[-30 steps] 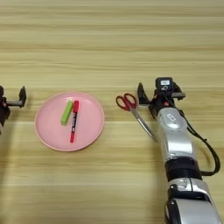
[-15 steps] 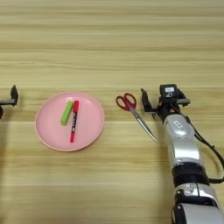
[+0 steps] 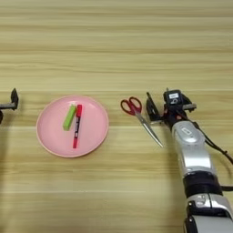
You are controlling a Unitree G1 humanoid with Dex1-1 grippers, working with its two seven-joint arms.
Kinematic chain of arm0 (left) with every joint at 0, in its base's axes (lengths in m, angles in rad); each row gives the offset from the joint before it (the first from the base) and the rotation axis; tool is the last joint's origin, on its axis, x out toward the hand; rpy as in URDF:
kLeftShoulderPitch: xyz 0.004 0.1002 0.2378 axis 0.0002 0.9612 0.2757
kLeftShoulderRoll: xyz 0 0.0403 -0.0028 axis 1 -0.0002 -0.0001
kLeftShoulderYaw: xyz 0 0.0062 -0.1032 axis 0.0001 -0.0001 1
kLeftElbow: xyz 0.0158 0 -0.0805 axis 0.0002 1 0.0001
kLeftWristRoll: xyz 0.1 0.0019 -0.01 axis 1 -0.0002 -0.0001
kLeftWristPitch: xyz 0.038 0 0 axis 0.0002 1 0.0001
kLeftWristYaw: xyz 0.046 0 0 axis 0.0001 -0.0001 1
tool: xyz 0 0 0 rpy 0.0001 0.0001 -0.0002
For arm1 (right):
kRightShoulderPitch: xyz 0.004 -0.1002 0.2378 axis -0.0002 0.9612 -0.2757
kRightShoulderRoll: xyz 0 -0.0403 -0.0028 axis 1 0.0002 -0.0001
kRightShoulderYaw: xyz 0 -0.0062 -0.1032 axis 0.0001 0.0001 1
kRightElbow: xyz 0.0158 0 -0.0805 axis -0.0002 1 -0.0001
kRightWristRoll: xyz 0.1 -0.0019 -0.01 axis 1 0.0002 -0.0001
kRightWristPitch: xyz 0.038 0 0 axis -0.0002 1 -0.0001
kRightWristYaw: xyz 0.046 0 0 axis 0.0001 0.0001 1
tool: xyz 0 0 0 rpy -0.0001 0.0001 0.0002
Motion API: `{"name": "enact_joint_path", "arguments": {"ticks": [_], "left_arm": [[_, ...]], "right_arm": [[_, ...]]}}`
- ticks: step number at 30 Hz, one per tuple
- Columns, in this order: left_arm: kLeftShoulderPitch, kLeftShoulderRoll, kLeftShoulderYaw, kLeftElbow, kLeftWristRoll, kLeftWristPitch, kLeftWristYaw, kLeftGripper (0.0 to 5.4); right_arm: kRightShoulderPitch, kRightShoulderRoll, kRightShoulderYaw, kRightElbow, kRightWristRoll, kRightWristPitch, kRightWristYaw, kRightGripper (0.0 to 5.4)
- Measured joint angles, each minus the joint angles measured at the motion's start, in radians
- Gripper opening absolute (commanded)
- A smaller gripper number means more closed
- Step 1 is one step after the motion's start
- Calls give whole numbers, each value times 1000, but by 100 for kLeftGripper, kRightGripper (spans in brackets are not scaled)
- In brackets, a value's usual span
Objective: Move the objects on the table
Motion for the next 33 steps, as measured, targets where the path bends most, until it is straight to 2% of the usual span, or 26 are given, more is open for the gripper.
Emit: {"name": "enact_joint_path", "arguments": {"ticks": [17, 25, 33], "left_arm": [[0, 0, 0, 0, 0, 1, 0, 538], [0, 0, 0, 0, -3, 2, -1, 538], [0, 0, 0, 0, -7, 3, -1, 538]], "right_arm": [[2, -10, 26, 6, -18, 36, 25, 540], [-11, -25, 44, 65, -65, 12, -4, 540], [-12, -22, 52, 61, -46, 14, 41, 540]]}}
